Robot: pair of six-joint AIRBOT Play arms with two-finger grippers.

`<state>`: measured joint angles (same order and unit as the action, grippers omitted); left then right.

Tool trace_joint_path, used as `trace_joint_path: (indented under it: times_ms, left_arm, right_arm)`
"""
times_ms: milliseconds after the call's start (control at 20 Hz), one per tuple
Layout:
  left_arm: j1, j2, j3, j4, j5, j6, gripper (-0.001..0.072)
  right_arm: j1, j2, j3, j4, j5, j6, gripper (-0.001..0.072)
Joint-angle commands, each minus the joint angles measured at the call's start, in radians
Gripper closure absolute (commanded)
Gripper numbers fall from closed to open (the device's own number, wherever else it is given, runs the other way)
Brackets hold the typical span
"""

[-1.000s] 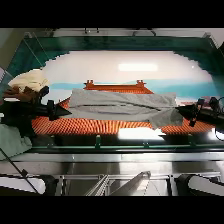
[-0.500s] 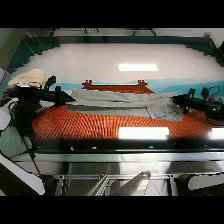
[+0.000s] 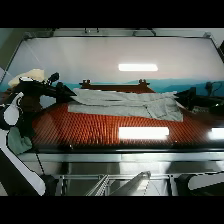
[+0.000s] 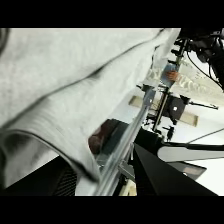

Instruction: Fold the shirts.

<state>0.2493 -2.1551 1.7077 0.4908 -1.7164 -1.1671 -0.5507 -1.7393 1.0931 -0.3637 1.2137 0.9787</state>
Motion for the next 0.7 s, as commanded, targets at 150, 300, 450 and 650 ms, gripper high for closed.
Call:
trace_joint_path:
  times_ms: [150, 300, 450, 650]
  left_arm:
    - [0.005, -0.004, 0.233, -0.057, -0.036, -0.074, 0.0364]
    - [-0.022, -0.004, 0.282, -0.057, -0.027, -0.12, 0.0366]
    - [-0.068, -0.004, 0.286, -0.057, -0.066, -0.124, 0.0711]
    - [-0.135, -0.003, 0.286, -0.055, -0.058, -0.124, 0.0711]
  right_arm:
    - [-0.008, 0.084, 0.157, -0.414, 0.025, 0.089, 0.0062]
    - [0.011, 0.027, 0.156, -0.448, 0.074, 0.091, 0.0062]
    - [0.054, -0.038, 0.156, -0.447, 0.095, 0.063, 0.0063]
    - [0.133, -0.092, 0.156, -0.407, 0.084, 0.024, 0.0075]
